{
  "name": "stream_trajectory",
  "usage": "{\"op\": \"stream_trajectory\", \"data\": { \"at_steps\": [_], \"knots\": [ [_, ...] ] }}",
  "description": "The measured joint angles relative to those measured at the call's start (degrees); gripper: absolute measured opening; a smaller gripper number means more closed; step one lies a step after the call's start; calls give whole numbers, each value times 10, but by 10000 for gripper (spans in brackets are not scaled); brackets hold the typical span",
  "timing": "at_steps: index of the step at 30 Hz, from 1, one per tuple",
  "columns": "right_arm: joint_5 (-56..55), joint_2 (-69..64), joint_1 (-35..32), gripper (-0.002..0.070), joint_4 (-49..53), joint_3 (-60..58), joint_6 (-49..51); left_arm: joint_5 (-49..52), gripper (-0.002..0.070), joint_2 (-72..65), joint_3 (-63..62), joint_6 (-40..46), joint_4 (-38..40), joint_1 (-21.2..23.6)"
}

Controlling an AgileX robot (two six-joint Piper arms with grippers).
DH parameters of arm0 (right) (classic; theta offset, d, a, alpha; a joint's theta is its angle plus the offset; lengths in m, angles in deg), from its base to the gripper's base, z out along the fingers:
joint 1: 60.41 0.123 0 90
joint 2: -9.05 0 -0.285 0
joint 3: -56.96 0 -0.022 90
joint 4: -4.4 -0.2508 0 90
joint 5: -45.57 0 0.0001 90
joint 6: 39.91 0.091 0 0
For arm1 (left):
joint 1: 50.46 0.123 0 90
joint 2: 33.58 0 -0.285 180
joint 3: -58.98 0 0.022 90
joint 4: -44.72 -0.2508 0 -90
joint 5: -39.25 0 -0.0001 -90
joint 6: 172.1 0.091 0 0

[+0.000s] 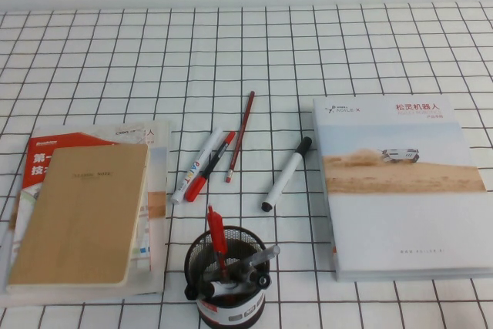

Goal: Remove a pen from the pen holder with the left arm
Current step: 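Take a marker out of the pen holder and lay it on the table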

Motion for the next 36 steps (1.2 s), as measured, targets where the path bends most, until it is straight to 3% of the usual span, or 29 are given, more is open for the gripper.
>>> {"op": "stream_trajectory", "data": {
  "at_steps": [9,17,25,36],
  "knots": [
    [0,0,0,-15,0,0,0,-7,0,89,120,-24,25,87],
    [0,0,0,-15,0,0,0,14,0,89,130,-39,26,88],
    [0,0,0,-15,0,0,0,123,0,89,130,-39,25,88],
    [0,0,0,-15,0,0,0,136,0,89,130,-36,22,88]
  ]
}}
